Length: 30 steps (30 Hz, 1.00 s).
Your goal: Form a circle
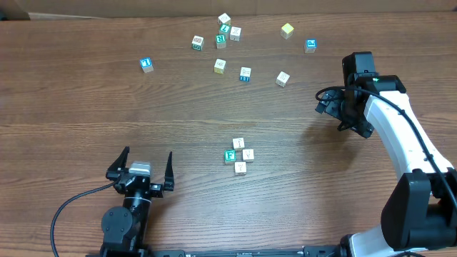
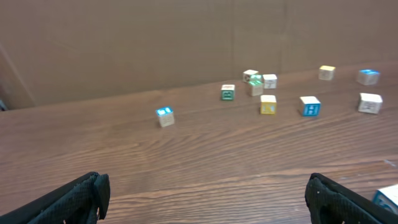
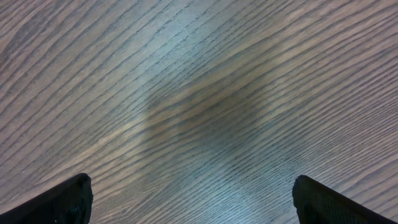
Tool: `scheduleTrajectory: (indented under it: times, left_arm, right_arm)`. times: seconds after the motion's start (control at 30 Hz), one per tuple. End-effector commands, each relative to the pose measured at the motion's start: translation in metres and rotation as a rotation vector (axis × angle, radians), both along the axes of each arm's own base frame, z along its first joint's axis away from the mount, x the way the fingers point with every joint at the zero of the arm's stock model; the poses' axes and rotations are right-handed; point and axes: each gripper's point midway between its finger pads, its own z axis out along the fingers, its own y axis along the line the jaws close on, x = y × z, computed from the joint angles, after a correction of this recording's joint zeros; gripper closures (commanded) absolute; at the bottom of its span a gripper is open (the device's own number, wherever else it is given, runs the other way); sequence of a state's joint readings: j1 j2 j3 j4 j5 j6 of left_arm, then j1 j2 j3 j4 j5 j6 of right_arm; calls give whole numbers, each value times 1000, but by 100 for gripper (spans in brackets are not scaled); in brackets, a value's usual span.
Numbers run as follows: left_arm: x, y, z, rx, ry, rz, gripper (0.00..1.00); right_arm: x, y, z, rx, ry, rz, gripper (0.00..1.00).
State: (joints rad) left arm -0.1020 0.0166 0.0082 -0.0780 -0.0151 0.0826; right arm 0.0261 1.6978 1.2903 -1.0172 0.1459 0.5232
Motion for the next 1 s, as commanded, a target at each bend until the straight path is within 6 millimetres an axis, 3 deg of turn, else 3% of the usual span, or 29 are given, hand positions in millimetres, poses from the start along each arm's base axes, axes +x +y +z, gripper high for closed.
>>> scheduleTrajectory:
  times: [0.0, 0.97]
  left_arm:
    - [0, 9, 2, 21, -14, 35, 0]
    - [0, 12, 1, 21, -12, 47, 0]
  right_arm:
    - [4, -3, 10, -10, -32, -6, 0]
    - [4, -3, 10, -10, -32, -7, 0]
